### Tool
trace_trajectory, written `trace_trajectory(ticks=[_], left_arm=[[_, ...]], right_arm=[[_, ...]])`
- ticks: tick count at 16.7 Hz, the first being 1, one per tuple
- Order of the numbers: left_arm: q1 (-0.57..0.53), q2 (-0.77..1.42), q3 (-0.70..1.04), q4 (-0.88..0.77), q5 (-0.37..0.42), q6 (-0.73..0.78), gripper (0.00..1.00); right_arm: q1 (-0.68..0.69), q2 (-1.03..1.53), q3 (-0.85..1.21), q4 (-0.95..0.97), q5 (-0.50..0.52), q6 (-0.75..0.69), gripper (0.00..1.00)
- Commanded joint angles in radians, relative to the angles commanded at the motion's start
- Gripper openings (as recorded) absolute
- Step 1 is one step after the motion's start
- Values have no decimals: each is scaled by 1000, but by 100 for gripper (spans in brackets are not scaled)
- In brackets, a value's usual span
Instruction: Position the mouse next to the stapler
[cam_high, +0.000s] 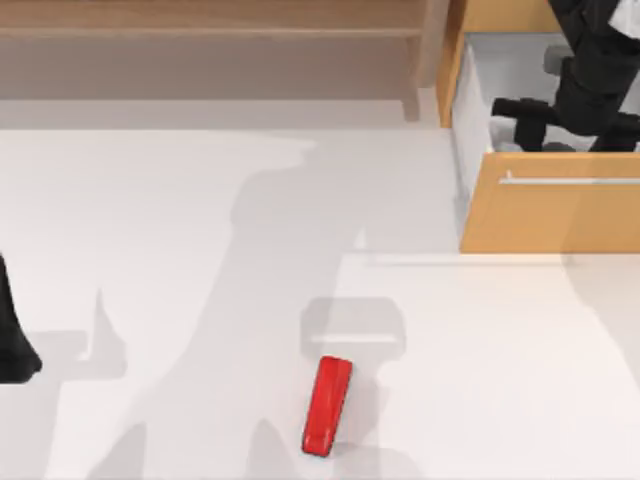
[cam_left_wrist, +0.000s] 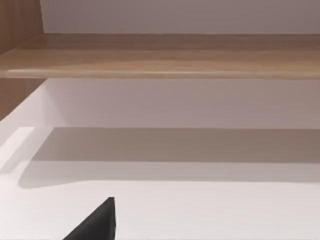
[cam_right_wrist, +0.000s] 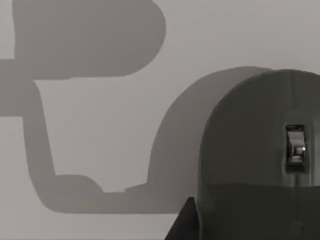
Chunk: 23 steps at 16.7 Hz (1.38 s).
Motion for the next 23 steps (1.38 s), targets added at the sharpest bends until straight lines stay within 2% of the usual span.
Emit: trace_trajectory(ticks=[6, 11, 16, 23], left_arm=[[0, 0, 0, 0, 0, 0, 100], [0, 0, 0, 0, 0, 0, 100], [0, 0, 0, 0, 0, 0, 100], [0, 0, 0, 0, 0, 0, 100]], right_arm=[[9, -114, -41, -40, 28, 7, 0], [56, -303, -106, 0, 58, 47, 0], [172, -490, -223, 76, 71, 118, 0], [394, -649, -498, 175, 59, 236, 0]])
